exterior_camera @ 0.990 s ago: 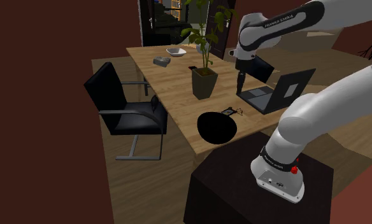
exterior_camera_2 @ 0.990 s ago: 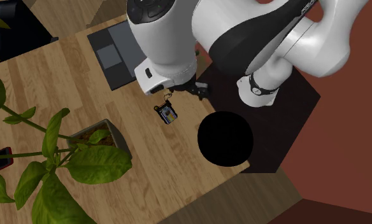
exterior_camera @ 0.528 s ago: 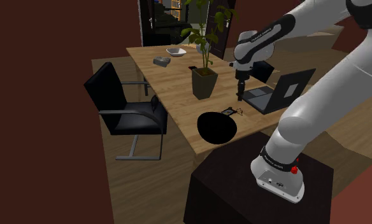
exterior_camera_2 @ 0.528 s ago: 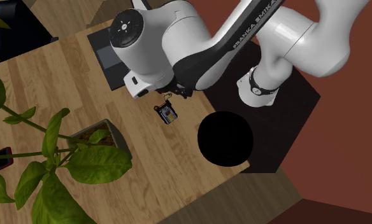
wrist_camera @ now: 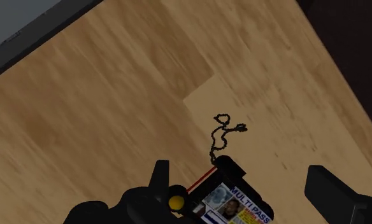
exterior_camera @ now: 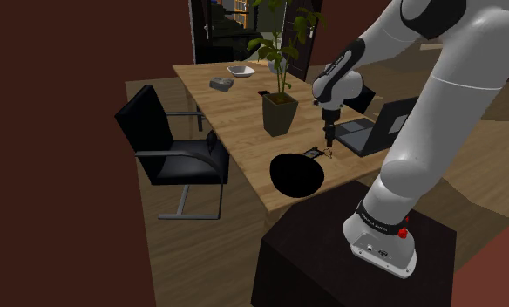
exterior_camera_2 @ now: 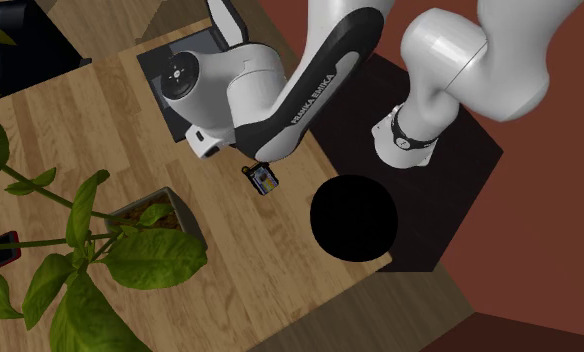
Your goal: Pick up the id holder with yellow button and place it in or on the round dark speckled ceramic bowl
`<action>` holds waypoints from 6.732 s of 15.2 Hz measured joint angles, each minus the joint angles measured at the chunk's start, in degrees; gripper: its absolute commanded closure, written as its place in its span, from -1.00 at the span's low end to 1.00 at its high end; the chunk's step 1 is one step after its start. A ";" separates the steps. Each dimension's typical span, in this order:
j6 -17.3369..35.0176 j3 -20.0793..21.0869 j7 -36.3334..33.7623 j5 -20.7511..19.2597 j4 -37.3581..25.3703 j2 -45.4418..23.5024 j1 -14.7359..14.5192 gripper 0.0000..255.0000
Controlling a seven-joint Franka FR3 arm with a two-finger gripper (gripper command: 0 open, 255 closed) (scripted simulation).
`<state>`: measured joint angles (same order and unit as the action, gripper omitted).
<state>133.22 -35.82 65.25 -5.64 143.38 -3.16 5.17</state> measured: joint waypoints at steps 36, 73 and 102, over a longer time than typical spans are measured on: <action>-2.30 -0.78 -0.39 -2.22 -0.13 2.62 0.14 1.00; -28.53 19.19 -27.34 -3.92 11.05 39.72 -4.79 1.00; -12.33 23.63 -33.75 0.82 22.51 34.93 -9.07 -1.00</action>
<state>120.89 -12.19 31.50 -4.82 165.89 31.77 -3.90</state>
